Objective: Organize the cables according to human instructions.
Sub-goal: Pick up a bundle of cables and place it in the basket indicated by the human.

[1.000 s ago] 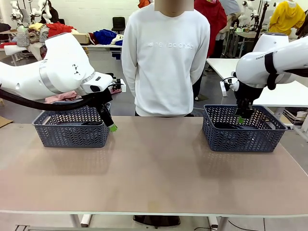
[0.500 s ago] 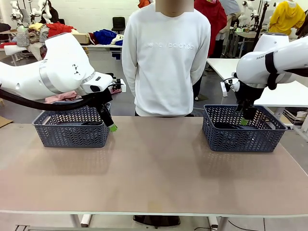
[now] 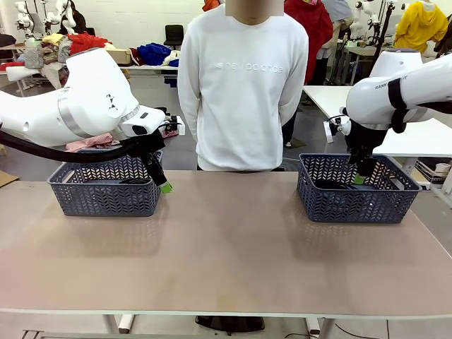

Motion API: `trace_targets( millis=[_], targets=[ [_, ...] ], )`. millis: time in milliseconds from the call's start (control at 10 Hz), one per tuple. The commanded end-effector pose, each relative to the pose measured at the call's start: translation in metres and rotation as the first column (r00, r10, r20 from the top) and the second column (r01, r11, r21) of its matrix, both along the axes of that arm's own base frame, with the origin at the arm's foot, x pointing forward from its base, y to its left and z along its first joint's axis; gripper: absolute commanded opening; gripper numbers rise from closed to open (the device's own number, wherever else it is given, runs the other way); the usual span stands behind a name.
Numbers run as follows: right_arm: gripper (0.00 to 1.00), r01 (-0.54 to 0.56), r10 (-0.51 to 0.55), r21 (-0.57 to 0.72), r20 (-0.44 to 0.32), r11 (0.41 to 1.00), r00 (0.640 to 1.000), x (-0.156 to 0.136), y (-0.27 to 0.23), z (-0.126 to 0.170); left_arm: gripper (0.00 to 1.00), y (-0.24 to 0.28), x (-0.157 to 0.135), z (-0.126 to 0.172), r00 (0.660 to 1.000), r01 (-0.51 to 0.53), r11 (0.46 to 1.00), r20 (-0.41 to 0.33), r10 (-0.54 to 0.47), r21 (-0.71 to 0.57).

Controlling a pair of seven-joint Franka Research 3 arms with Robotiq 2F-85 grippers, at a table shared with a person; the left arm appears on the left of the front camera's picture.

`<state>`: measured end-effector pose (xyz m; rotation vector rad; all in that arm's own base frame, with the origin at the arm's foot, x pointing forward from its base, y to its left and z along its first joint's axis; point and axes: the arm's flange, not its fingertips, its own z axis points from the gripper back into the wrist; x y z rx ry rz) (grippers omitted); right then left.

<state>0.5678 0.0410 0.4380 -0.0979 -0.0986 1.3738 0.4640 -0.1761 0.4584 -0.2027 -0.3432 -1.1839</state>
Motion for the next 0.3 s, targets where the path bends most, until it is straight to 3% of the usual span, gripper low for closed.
trace_targets(
  millis=[0,200],
  targets=[
    [1.0,-0.02,0.02,0.015,0.007,1.0,1.0,-0.0001,-0.0011,0.0015,1.0,0.0021,0.0012,0.0006,1.0,0.002,1.0,-0.003,-0.002,0.001],
    [1.0,-0.02,0.02,0.015,0.007,1.0,1.0,-0.0001,-0.0011,0.0015,1.0,0.0021,0.0012,0.0006,1.0,0.002,1.0,-0.003,-0.002,0.001]
  ],
)
